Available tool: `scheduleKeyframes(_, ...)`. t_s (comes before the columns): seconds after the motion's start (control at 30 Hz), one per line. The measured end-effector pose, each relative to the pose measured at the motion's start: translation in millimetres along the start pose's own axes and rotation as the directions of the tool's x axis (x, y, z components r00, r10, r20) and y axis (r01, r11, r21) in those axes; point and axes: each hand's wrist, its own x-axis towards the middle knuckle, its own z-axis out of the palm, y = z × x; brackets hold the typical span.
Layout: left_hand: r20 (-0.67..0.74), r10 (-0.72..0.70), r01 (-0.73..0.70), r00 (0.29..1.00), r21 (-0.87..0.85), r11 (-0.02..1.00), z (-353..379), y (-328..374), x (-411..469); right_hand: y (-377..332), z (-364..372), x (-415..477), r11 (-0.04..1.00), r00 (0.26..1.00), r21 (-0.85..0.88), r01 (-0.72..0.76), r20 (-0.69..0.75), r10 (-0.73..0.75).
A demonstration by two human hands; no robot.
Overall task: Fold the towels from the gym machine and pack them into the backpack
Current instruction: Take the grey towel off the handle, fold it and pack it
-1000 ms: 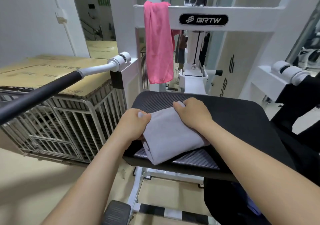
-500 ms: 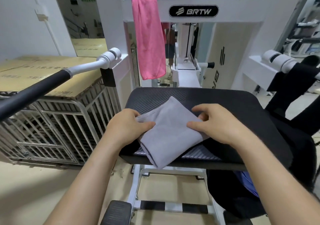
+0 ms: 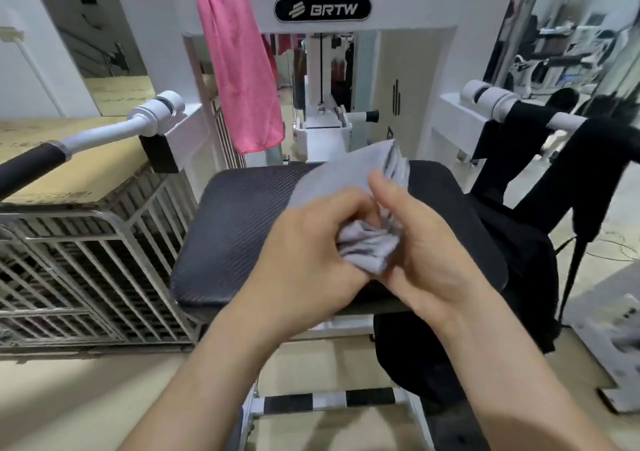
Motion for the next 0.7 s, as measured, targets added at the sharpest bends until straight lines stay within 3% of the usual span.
scheduleKeyframes(0.03,0.135,0.049,-0.057,0.99,0.052,0.997,10.0,8.2,-3.8,-2.1,-9.5,-2.9,0.997,0.994,0.063,0.044,-0.099,-0.038)
scheduleKeyframes(0.07,0.192,0.043,-0.043,0.981,-0.004,0.999,16.9,14.5,-7.1,-2.5,-21.4,-6.3,0.991,0.979,0.106,0.084,-0.193,-0.063)
scheduleKeyframes(0.1,0.166,0.005,0.014,0.986,-0.111,0.994,22.2,16.8,-10.8,-2.4,-34.5,-12.1,0.983,0.971,0.155,0.098,-0.231,-0.06)
scheduleKeyframes(0.13,0.056,-0.054,0.064,0.997,-0.188,0.98,27.0,18.0,-13.7,-2.6,-49.7,-18.8,0.972,0.975,0.214,0.095,-0.218,-0.047)
scheduleKeyframes(0.2,-0.175,-0.137,0.113,0.975,-0.138,0.984,39.7,18.8,-17.2,-8.2,-78.9,-34.1,0.95,0.988,0.303,0.077,-0.148,-0.033)
scheduleKeyframes(0.23,-0.211,-0.203,0.165,0.956,-0.182,0.969,50.5,21.1,-20.4,-11.8,-93.1,-43.7,0.945,0.994,0.319,0.074,-0.103,-0.043)
scheduleKeyframes(0.27,-0.14,-0.309,0.241,0.941,-0.366,0.899,63.6,27.4,-22.6,-15.7,-108.1,-53.5,0.944,0.996,0.323,0.073,-0.066,-0.055)
scheduleKeyframes(0.33,0.111,-0.394,0.355,0.912,-0.695,0.625,95.3,41.4,-27.8,-22.3,-137.9,-71.8,0.937,0.998,0.345,0.055,0.002,-0.059)
scheduleKeyframes(0.37,0.174,-0.388,0.37,0.905,-0.773,0.515,112.1,50.5,-29.3,-24.4,-154.4,-80.2,0.932,0.999,0.361,0.025,0.03,-0.038)
scheduleKeyframes(0.4,0.202,-0.378,0.381,0.904,-0.783,0.492,128.0,59.6,-30.7,-26.3,-171.0,-87.9,0.934,0.999,0.358,-0.019,0.048,0.002)
scheduleKeyframes(0.47,0.157,-0.383,0.381,0.91,-0.678,0.628,164.0,72.4,-34.6,-31.9,-207.4,-104.9,0.975,0.995,0.195,-0.104,0.023,0.101)
scheduleKeyframes(0.53,0.036,-0.323,0.313,0.946,-0.373,0.874,202.8,74.2,-42.5,-33.9,-245.1,-122.5,0.975,0.986,-0.147,-0.164,-0.014,0.164)
scheduleKeyframes(0.57,0.023,-0.246,0.245,0.969,-0.222,0.944,222.0,73.4,-46.3,-33.3,-260.2,-129.9,0.938,0.983,-0.294,-0.181,-0.031,0.18)
scheduleKeyframes(0.63,0.097,-0.198,0.205,0.976,-0.071,0.976,259.1,61.9,-58.9,-28.9,-284.1,-139.9,0.853,0.98,-0.484,-0.198,-0.126,0.156)
scheduleKeyframes(0.7,0.159,-0.323,0.333,0.933,-0.043,0.942,287.0,32.5,-76.6,-22.4,-300.1,-142.8,0.747,0.964,-0.625,-0.225,-0.254,0.078)
